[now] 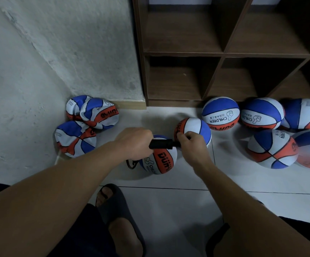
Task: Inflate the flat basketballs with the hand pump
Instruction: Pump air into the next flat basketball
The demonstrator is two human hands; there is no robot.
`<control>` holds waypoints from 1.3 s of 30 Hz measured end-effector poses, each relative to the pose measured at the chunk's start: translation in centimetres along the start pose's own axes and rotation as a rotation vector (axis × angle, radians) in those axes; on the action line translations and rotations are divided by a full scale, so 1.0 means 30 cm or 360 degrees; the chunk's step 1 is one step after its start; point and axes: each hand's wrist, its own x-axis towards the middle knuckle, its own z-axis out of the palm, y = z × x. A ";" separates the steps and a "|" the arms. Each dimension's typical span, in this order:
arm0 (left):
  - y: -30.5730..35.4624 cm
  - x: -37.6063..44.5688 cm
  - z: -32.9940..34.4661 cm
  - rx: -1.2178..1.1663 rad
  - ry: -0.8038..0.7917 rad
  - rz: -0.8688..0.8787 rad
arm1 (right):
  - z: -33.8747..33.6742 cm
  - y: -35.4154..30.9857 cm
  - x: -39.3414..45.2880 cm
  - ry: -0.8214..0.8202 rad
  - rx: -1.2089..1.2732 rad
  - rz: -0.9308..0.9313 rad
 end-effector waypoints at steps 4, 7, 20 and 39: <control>-0.075 -0.001 -0.015 0.0047 0.0021 -0.0139 | -0.128 0.033 0.084 0.0149 0.0100 0.0218; -0.059 -0.005 -0.009 0.0044 -0.0001 -0.0147 | -0.143 0.042 0.099 0.0169 0.0152 0.0225; 0.017 0.001 0.018 0.0026 -0.0045 -0.0088 | 0.065 -0.003 -0.014 -0.0104 0.0012 -0.0050; -0.066 0.008 -0.011 -0.0003 -0.0009 -0.0120 | -0.140 0.046 0.114 0.0259 0.0216 0.0246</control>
